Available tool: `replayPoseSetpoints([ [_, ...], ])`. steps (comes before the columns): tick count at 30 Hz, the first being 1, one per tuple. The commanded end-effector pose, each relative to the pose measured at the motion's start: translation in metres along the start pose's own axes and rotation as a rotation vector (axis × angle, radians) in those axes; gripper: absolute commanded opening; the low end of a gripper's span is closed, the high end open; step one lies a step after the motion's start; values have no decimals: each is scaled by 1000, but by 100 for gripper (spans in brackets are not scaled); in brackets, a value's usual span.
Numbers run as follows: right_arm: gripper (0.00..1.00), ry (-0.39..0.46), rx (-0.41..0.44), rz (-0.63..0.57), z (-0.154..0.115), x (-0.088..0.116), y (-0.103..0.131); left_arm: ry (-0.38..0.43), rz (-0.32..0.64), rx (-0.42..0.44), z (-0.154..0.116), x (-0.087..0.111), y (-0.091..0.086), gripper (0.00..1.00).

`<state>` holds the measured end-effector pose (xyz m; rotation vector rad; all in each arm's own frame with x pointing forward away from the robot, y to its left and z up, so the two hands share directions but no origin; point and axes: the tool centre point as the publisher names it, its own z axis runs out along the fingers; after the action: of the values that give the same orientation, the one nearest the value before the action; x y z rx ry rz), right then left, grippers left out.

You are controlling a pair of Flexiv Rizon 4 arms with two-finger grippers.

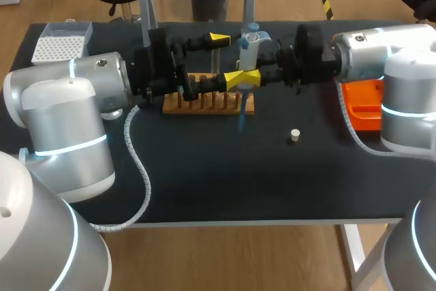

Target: Invert the test tube, pick up the pipette, mount the tip to pipette, aspirate from beaker and dispense into the tube, eject the tip, return the pipette, and cap with the stopper.

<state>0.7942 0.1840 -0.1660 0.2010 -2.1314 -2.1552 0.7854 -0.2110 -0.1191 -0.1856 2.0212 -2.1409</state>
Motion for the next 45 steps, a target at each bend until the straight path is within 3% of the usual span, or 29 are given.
replayPoseSetpoints([
  [1, 0, 5, 2, 2, -16, 1, 0, -6, 2, 2, 1, 2, 1, 100],
  [18, 0, 25, 37, -9, -53, -4, -5, -6, 2, 2, 1, 2, 1, 100],
  [45, 0, 36, 37, -19, -66, -8, -3, -6, 2, 2, 1, 2, 1, 100],
])
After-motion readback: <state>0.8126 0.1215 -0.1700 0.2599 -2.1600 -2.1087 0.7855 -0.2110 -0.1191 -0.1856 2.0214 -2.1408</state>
